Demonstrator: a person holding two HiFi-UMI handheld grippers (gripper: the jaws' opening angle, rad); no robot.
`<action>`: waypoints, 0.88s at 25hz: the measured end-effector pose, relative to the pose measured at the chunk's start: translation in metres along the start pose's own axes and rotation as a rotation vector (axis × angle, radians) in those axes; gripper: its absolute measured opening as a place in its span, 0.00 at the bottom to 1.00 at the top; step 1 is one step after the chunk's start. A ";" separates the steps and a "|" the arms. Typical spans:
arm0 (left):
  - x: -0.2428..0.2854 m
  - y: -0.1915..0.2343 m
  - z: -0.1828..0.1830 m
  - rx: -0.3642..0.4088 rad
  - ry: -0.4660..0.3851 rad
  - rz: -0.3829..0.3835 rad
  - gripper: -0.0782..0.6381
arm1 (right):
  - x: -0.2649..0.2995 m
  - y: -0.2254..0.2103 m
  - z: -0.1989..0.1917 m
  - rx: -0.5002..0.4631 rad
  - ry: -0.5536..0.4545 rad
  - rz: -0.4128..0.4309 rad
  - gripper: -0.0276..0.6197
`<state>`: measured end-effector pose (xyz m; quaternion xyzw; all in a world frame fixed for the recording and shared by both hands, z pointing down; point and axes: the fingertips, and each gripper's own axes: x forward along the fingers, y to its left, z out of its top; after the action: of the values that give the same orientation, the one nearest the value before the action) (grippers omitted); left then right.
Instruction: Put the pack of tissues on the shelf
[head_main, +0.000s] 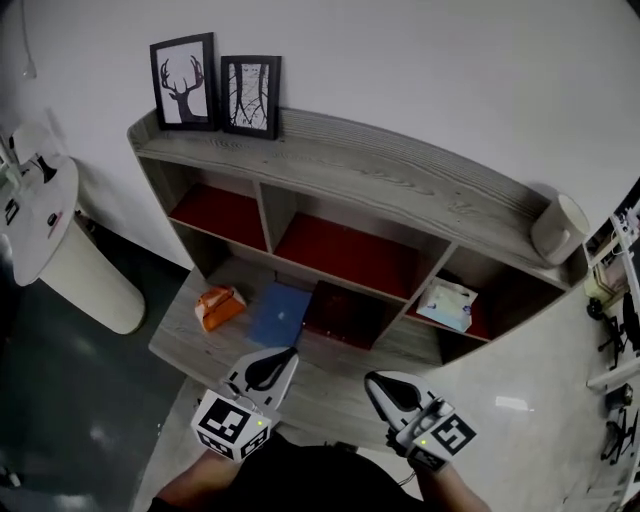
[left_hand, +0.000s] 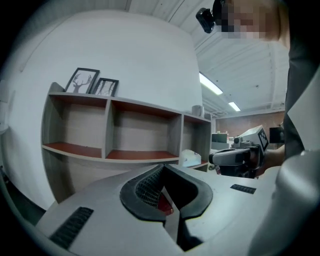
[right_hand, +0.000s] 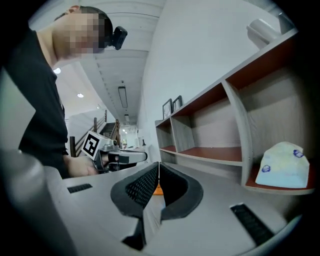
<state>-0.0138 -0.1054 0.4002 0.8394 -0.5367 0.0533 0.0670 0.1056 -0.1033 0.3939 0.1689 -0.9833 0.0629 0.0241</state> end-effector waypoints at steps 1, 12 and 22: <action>-0.005 0.014 -0.003 -0.007 0.000 0.006 0.13 | 0.013 0.003 -0.001 0.007 0.003 -0.003 0.07; -0.080 0.189 -0.041 0.033 0.080 -0.057 0.14 | 0.206 0.058 -0.004 0.104 0.063 -0.069 0.07; -0.099 0.273 -0.072 -0.008 0.140 -0.021 0.28 | 0.285 0.073 -0.006 0.126 0.056 -0.094 0.07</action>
<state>-0.3048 -0.1179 0.4704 0.8389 -0.5221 0.1091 0.1084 -0.1878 -0.1279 0.4106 0.2144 -0.9673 0.1284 0.0439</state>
